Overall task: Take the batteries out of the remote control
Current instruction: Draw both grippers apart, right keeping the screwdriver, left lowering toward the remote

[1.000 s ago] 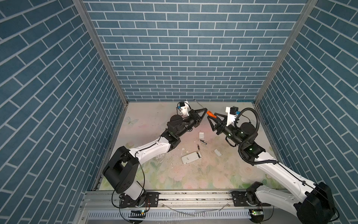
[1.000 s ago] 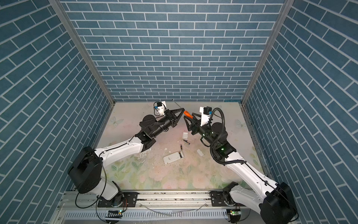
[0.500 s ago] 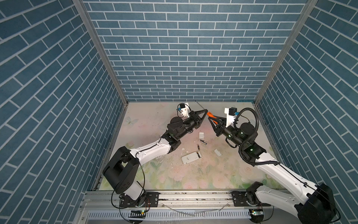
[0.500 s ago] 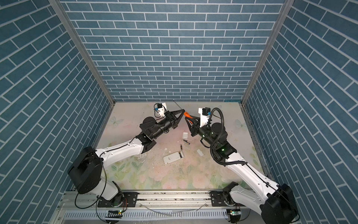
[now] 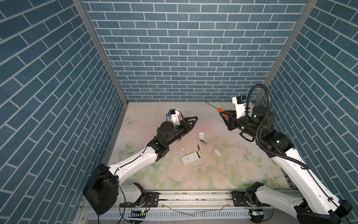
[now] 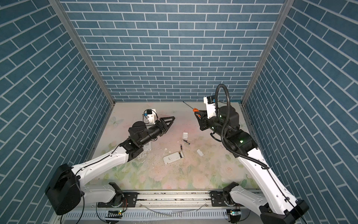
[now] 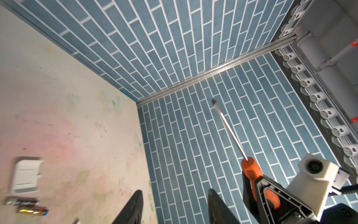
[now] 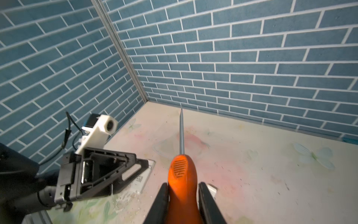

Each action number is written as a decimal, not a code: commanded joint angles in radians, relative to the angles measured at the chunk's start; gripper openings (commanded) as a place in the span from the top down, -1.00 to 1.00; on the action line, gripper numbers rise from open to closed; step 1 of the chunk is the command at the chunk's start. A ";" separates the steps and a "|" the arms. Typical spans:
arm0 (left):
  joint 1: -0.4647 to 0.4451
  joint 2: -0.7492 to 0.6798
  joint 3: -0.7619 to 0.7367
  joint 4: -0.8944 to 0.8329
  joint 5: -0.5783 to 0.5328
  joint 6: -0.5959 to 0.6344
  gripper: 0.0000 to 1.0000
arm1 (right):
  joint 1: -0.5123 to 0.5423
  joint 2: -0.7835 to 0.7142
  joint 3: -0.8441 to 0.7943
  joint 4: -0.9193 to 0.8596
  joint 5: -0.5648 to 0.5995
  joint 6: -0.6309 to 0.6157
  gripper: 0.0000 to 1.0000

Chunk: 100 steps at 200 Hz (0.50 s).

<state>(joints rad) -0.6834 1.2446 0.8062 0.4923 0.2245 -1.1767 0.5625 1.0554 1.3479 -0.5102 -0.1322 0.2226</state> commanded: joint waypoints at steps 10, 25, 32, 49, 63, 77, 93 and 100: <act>0.016 -0.142 -0.003 -0.515 -0.046 0.213 -0.08 | -0.015 0.108 0.210 -0.552 -0.048 -0.149 1.00; 0.018 -0.180 0.024 -0.762 -0.094 0.291 -0.09 | -0.029 0.165 0.244 -0.679 -0.103 -0.179 1.00; 0.018 -0.188 0.033 -0.846 -0.114 0.320 -0.10 | -0.034 0.184 0.238 -0.706 -0.123 -0.183 1.00; 0.014 -0.184 0.051 -0.988 -0.139 0.372 -0.17 | -0.042 0.221 0.195 -0.736 -0.243 -0.202 1.00; 0.003 -0.181 0.055 -1.069 -0.168 0.398 -0.21 | -0.042 0.243 0.149 -0.743 -0.286 -0.211 1.00; -0.002 -0.179 0.037 -1.119 -0.189 0.393 -0.21 | -0.042 0.251 0.080 -0.727 -0.295 -0.225 1.00; -0.018 -0.188 -0.002 -1.120 -0.190 0.353 -0.20 | -0.043 0.249 0.010 -0.682 -0.332 -0.233 1.00; -0.029 -0.190 -0.017 -1.121 -0.198 0.332 -0.18 | -0.042 0.243 -0.020 -0.654 -0.350 -0.233 1.00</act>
<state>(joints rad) -0.6861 1.0637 0.8288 -0.4988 0.0719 -0.8406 0.5224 1.3151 1.4078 -1.1599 -0.3756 0.0509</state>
